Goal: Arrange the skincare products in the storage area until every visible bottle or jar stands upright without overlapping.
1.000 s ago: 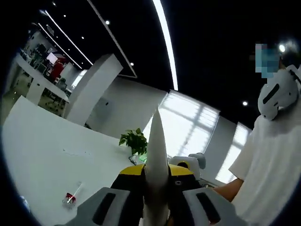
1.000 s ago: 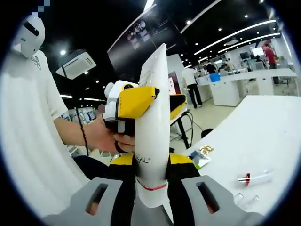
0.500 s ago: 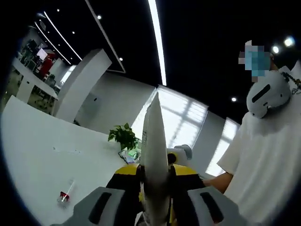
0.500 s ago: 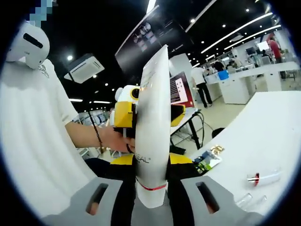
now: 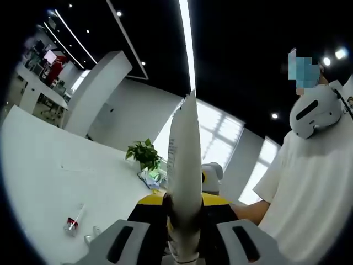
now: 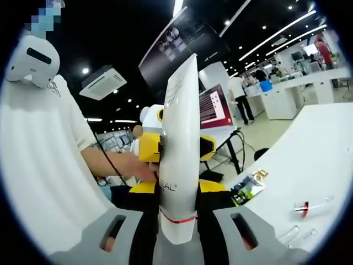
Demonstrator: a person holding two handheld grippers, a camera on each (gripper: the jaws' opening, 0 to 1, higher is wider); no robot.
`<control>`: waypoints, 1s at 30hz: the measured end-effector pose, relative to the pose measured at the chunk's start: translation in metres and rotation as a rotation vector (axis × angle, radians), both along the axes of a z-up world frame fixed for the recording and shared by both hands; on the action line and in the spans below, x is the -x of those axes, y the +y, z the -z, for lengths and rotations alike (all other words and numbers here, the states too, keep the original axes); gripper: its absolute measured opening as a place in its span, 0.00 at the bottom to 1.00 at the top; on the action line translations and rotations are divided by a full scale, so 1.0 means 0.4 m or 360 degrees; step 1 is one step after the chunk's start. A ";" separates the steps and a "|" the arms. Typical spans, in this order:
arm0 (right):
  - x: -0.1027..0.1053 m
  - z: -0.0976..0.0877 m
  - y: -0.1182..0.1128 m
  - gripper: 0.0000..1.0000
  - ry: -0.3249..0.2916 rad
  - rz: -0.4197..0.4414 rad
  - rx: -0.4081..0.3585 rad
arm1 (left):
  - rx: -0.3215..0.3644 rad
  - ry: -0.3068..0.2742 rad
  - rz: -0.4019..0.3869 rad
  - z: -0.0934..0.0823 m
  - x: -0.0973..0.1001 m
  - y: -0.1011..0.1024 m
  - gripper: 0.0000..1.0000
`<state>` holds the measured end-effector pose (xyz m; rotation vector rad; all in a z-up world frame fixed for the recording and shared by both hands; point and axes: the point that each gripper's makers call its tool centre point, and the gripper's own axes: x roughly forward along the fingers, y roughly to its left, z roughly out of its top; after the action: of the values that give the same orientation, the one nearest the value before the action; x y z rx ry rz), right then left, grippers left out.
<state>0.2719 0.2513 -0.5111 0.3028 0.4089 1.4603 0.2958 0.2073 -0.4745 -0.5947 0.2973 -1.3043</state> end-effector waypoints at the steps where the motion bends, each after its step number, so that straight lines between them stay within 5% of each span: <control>1: -0.001 0.001 -0.001 0.23 0.0000 0.0000 0.0004 | -0.0007 0.0010 -0.0017 0.003 -0.003 0.000 0.20; 11: -0.024 -0.006 0.018 0.25 -0.0052 0.0030 0.0028 | 0.0032 0.0066 -0.0181 -0.002 -0.032 0.028 0.16; 23: -0.060 -0.010 0.003 0.27 -0.0141 0.0199 0.0075 | 0.0021 0.0006 -0.0291 -0.021 -0.065 0.035 0.16; 30: -0.064 0.020 -0.027 0.40 -0.0152 0.0312 0.0143 | -0.0048 -0.0080 -0.0375 -0.018 -0.082 0.055 0.16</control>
<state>0.2975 0.2405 -0.5189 0.1944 0.3563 1.2556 0.3287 0.2294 -0.4672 -0.5530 0.1987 -1.0842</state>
